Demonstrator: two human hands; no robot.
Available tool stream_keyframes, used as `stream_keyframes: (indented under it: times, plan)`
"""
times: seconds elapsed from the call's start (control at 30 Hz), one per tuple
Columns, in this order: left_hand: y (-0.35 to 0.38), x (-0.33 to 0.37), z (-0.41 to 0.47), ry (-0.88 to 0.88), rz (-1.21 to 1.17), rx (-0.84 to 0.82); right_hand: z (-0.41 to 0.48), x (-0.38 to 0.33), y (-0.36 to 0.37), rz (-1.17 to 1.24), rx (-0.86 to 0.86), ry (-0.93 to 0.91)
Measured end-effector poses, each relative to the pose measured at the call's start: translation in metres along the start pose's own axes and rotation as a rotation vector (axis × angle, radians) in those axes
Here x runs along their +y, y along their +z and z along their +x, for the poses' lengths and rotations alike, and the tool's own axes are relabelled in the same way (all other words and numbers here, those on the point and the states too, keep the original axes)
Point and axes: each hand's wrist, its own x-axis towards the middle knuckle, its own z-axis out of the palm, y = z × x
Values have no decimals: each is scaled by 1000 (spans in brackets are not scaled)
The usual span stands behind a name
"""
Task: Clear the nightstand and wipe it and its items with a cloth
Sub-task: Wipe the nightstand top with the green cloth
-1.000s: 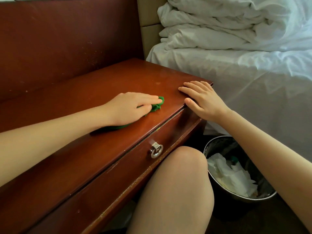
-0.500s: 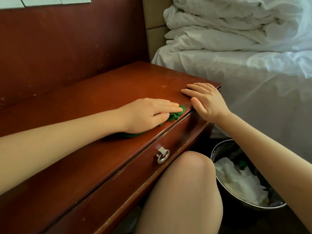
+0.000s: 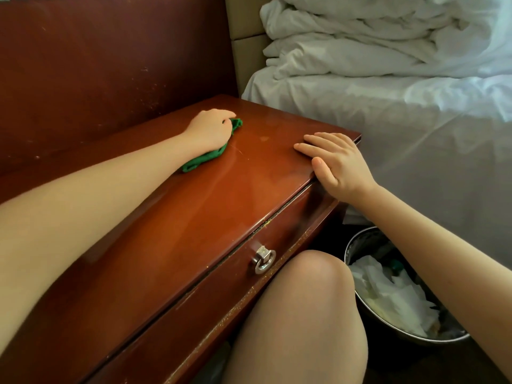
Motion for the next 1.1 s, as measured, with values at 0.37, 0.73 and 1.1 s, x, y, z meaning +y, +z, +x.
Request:
stream_keyframes:
  times: [0.37,0.73,1.1]
  plan:
    - [-5,36,-16,208,90,-186,1,-2,2,-8,47,3]
    - [-21,39,-127,498,-29,-226,13,-24,-17,91,-199,161]
    - [-44,-43,-132,100,-5,-106,45,-65,-22,42,-669,20]
